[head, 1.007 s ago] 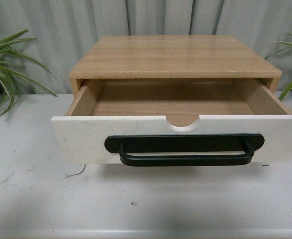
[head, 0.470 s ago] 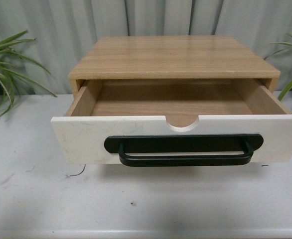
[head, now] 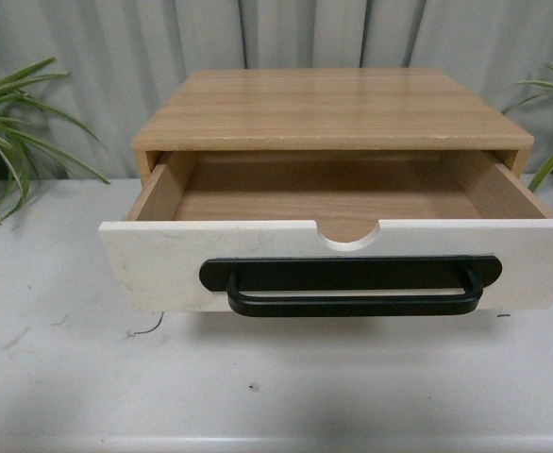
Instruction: Pull drawer
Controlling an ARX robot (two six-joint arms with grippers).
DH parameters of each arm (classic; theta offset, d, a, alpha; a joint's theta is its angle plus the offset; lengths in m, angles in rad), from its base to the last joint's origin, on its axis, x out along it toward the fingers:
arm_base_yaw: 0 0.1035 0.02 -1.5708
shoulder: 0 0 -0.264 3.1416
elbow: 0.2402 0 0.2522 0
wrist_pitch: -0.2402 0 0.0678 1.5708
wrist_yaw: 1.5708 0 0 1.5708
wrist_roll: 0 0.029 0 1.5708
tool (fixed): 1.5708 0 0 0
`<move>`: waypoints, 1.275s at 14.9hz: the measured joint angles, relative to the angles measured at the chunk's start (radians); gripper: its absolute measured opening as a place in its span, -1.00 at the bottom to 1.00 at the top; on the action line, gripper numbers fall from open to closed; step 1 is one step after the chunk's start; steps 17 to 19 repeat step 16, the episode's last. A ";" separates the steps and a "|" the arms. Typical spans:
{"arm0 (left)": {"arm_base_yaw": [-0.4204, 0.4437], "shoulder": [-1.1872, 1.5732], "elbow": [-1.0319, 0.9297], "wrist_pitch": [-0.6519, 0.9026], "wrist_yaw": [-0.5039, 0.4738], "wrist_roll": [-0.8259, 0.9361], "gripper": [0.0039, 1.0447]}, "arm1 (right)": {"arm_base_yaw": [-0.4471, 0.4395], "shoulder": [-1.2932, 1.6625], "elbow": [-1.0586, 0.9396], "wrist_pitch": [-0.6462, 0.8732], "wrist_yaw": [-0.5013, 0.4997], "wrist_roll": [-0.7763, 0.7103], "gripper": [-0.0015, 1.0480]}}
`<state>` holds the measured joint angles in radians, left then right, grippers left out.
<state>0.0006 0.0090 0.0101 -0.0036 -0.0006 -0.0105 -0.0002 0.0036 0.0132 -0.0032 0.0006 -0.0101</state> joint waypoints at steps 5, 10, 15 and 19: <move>0.000 0.000 0.000 0.000 0.000 0.000 -0.05 | 0.000 0.000 0.000 0.000 0.000 0.000 0.03; 0.000 0.000 0.000 0.000 0.000 0.000 0.90 | 0.000 0.000 0.000 0.000 0.000 0.001 0.86; 0.000 0.000 0.000 0.000 0.000 0.000 0.88 | 0.000 0.000 0.000 0.000 0.000 0.001 0.88; 0.000 0.000 0.000 0.000 0.000 0.000 0.88 | 0.000 0.000 0.000 0.000 0.000 0.001 0.88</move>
